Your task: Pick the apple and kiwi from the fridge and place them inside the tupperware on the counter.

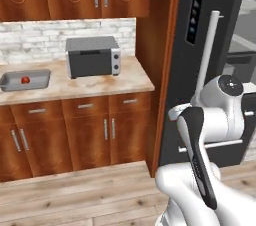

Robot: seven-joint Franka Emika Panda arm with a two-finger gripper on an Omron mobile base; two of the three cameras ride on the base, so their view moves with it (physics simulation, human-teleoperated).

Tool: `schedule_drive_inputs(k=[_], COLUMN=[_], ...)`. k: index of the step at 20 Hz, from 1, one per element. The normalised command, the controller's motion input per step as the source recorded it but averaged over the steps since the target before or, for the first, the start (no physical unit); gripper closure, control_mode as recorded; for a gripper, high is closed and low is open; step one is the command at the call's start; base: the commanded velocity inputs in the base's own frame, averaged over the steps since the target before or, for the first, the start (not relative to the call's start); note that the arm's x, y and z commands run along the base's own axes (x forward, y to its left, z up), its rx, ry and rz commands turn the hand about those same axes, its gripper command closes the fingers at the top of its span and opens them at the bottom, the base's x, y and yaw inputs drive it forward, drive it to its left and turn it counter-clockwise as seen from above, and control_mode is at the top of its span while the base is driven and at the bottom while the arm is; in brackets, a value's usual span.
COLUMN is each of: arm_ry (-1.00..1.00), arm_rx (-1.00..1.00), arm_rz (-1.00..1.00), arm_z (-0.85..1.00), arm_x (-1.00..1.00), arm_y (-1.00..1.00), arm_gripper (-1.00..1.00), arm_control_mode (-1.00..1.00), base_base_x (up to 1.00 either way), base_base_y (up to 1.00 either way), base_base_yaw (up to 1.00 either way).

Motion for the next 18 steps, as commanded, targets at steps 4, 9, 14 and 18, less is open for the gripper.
schedule_drive_inputs(k=[4, 9, 14, 18], arm_ry=[0.00, 0.00, 0.00, 0.00], arm_rx=[0.00, 0.00, 0.00, 0.00], arm_rz=[0.00, 0.00, 0.00, 0.00], arm_z=[0.00, 0.00, 0.00, 0.00], arm_x=[0.00, 0.00, 0.00, 0.00], arm_y=[0.00, 0.00, 0.00, 0.00], arm_gripper=[-1.00, -1.00, -1.00, -1.00], arm_control_mode=[1.00, 1.00, 1.00, 1.00], base_base_x=[0.00, 0.10, 0.29, 0.58], base_base_y=[-1.00, -1.00, -0.65, -0.23], base_base_yaw=[-0.01, 0.00, 0.00, 0.00])
